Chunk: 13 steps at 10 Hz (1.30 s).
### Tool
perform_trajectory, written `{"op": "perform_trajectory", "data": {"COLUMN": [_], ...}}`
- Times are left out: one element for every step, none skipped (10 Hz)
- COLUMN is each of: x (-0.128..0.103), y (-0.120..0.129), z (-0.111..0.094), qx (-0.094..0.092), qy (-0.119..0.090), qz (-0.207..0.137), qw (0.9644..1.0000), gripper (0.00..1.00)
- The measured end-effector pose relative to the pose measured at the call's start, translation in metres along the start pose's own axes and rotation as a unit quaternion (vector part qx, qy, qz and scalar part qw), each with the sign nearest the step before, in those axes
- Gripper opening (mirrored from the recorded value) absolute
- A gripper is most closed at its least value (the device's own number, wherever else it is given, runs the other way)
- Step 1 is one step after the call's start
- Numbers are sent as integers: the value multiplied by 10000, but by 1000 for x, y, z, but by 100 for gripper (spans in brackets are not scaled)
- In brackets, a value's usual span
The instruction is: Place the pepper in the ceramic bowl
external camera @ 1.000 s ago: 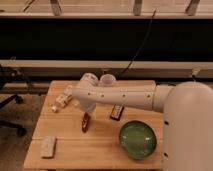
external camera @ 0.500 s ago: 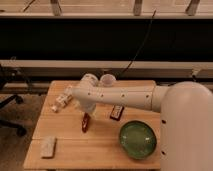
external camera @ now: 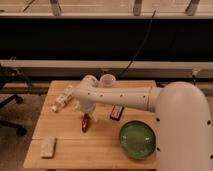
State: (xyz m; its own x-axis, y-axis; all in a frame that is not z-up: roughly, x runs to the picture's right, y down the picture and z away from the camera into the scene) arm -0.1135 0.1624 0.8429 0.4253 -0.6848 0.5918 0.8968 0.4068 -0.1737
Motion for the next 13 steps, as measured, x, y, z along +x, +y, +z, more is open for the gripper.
{"op": "perform_trajectory", "data": {"x": [-1, -2, -2, -2, -3, -3, -4, -7, -7, -8, -8, -10, -12], "y": [-1, -2, -2, -1, 0, 0, 0, -1, 0, 2, 4, 5, 6], "z": [5, 10, 15, 17, 20, 22, 23, 25, 25, 26, 27, 28, 28], "qx": [-67, -122, -201, -276, -389, -456, -516, -603, -658, -705, -744, -773, -797], "qy": [-24, -42, -49, -45, -32, -11, 16, 42, 59, 67, 78, 73, 69], "qz": [-48, -77, -95, -111, -127, -147, -174, -227, -259, -283, -318, -354, -393], "qw": [10000, 9999, 9997, 9995, 9992, 9989, 9985, 9979, 9975, 9971, 9967, 9963, 9960], "gripper": [80, 80, 80, 80, 80, 80, 80, 80, 80, 75, 65, 55, 45]}}
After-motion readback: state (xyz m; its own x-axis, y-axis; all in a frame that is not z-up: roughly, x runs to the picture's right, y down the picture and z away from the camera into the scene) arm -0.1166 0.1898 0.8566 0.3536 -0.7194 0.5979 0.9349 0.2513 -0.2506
